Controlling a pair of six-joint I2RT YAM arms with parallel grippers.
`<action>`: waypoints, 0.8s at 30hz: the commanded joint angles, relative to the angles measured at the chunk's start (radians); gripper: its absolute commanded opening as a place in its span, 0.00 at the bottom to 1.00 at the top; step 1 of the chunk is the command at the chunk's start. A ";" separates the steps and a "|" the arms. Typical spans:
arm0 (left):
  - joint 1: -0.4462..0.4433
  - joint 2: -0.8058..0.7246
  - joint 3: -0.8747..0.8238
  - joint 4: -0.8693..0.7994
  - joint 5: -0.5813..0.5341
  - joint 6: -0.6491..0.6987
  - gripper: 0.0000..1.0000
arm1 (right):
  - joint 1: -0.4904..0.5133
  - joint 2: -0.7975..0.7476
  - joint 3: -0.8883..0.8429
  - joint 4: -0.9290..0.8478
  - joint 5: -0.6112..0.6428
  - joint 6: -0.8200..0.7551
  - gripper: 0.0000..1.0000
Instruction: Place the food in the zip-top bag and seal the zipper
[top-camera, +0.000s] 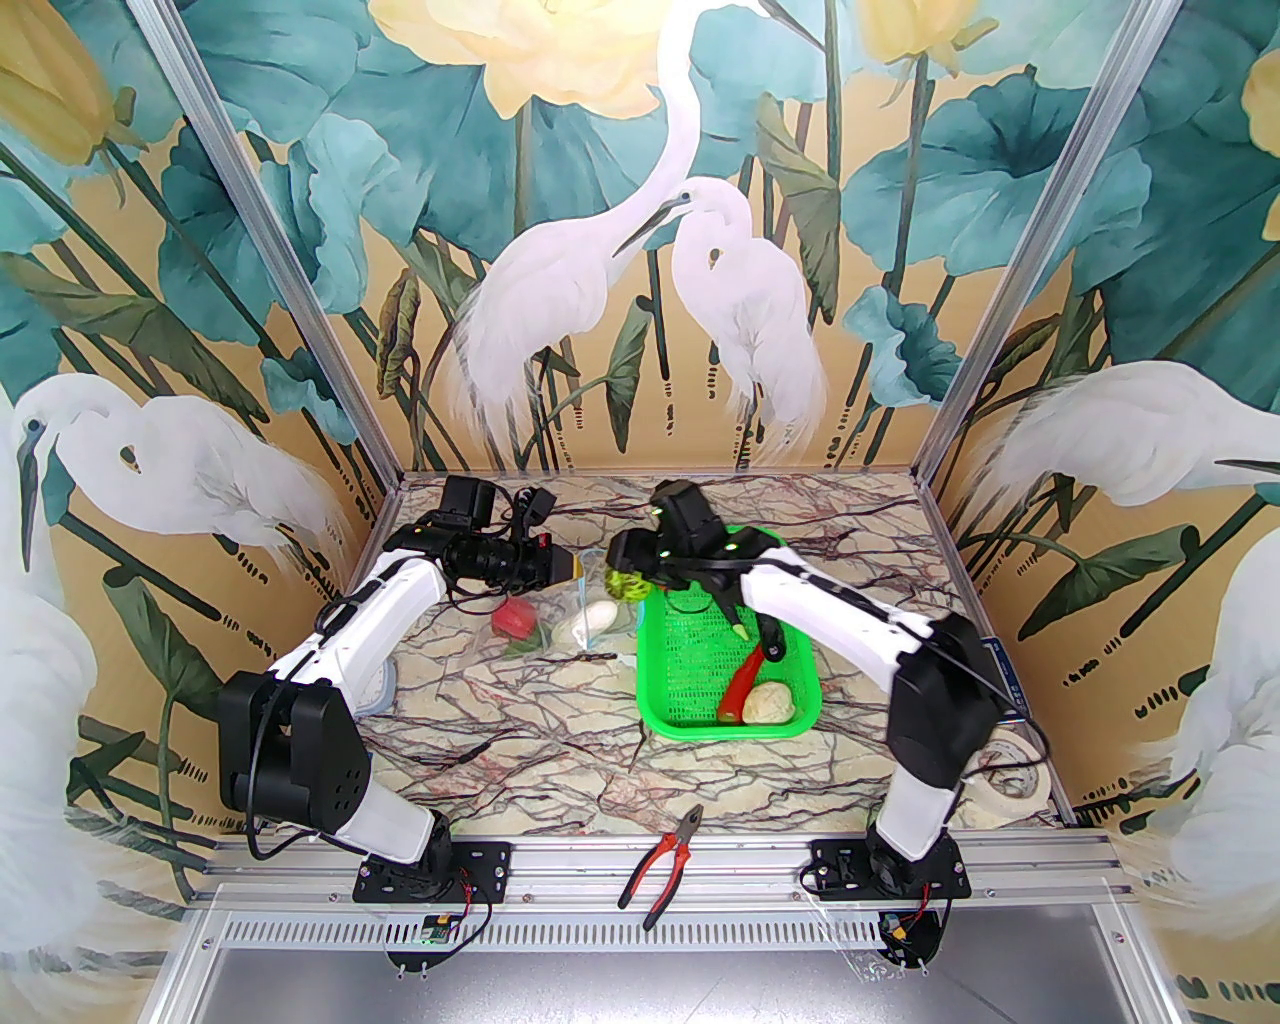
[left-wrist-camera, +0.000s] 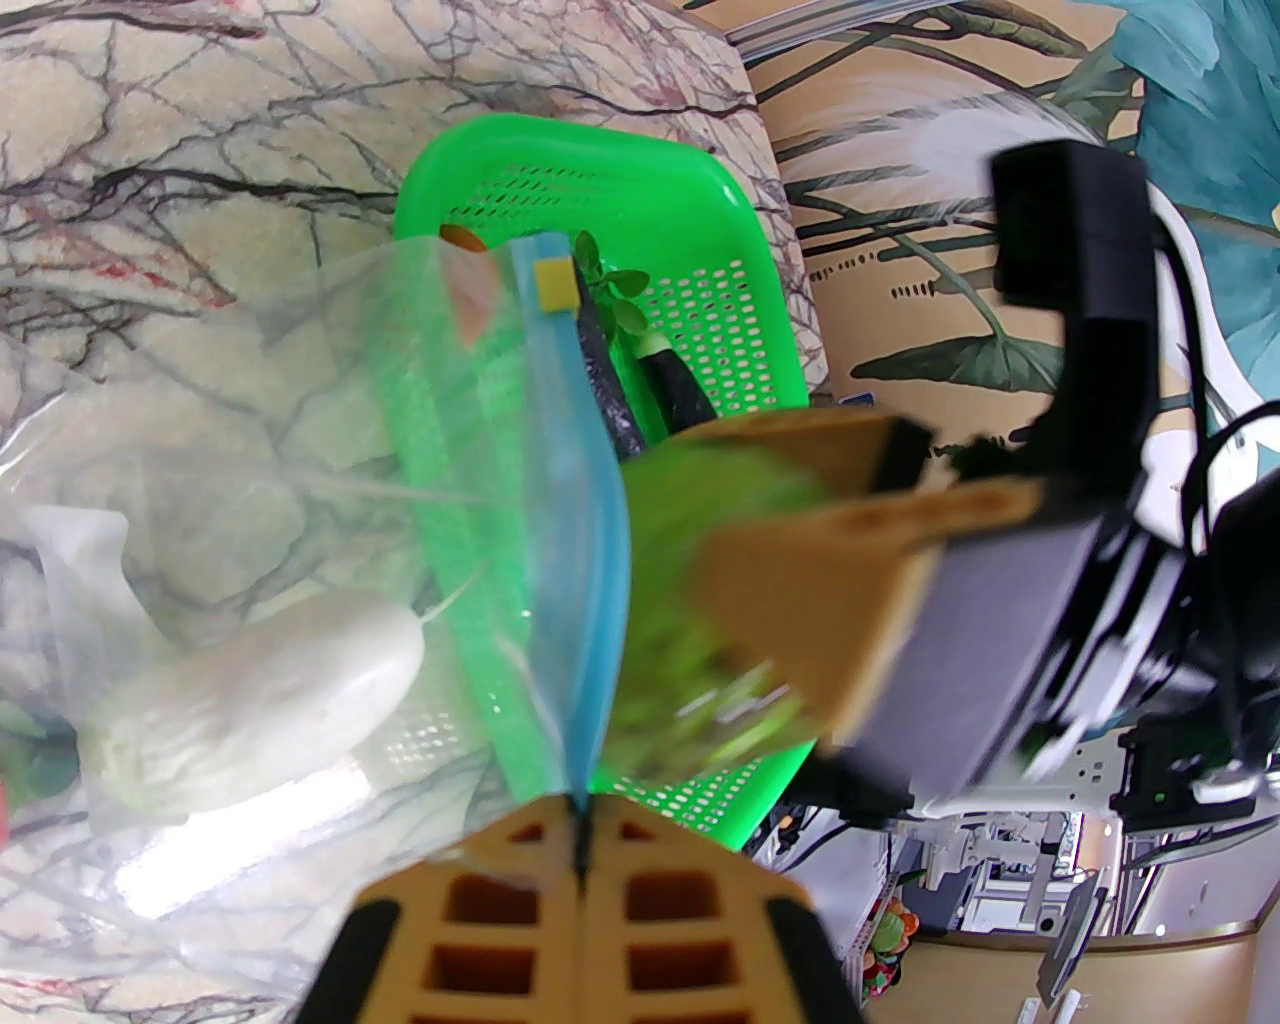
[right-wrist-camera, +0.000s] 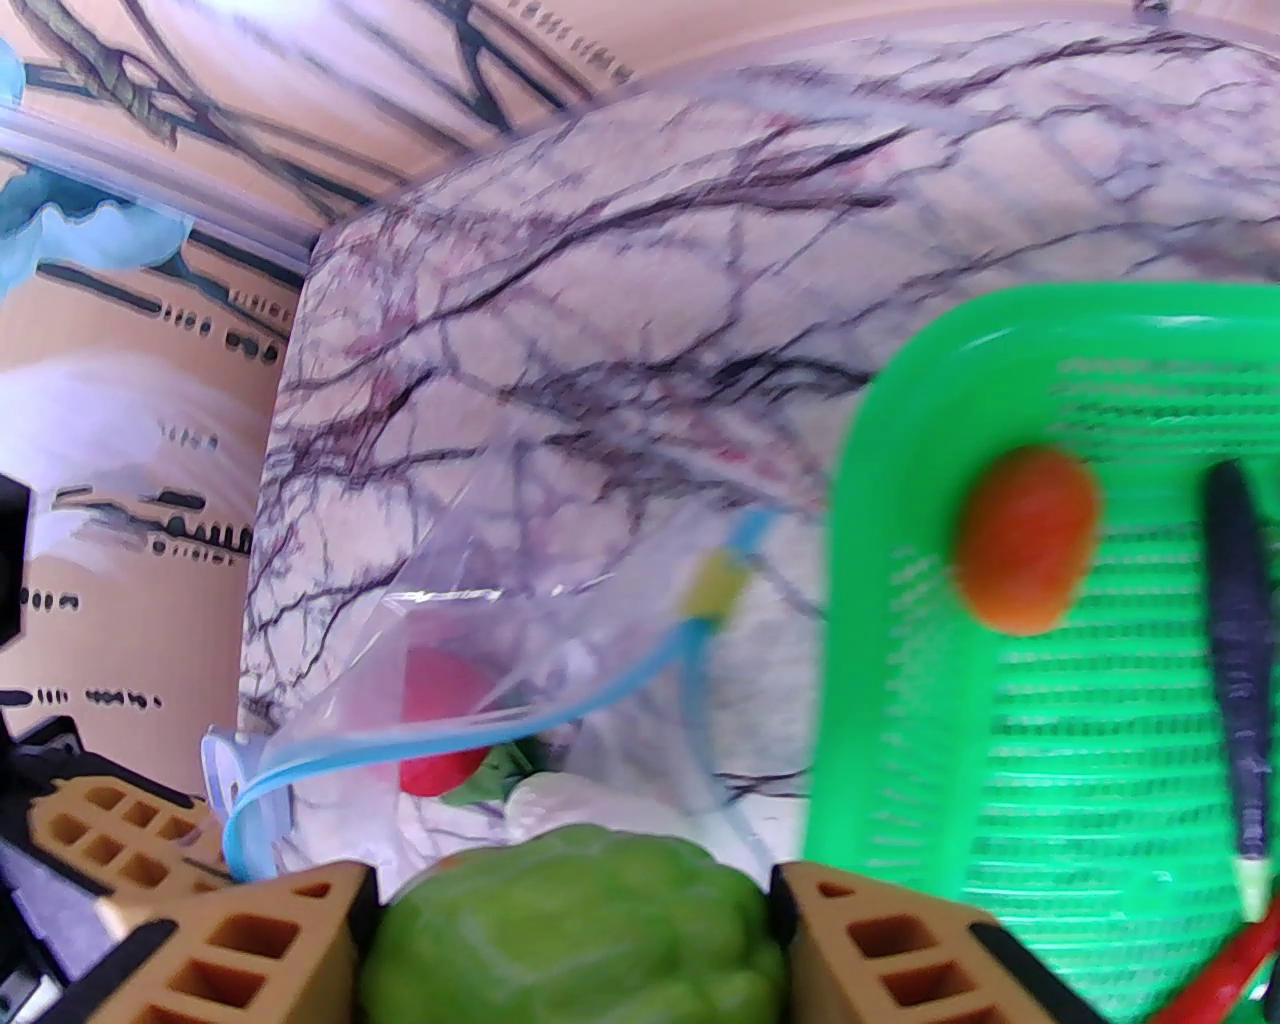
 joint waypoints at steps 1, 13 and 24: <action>0.002 0.001 0.033 0.029 0.043 -0.012 0.02 | 0.018 0.039 0.054 0.039 -0.026 0.031 0.63; 0.002 0.002 0.041 0.041 0.053 -0.022 0.02 | 0.022 0.035 0.074 0.025 -0.024 0.002 0.87; 0.004 -0.008 0.061 0.055 0.089 -0.039 0.00 | -0.024 -0.111 -0.031 -0.065 0.058 -0.084 0.79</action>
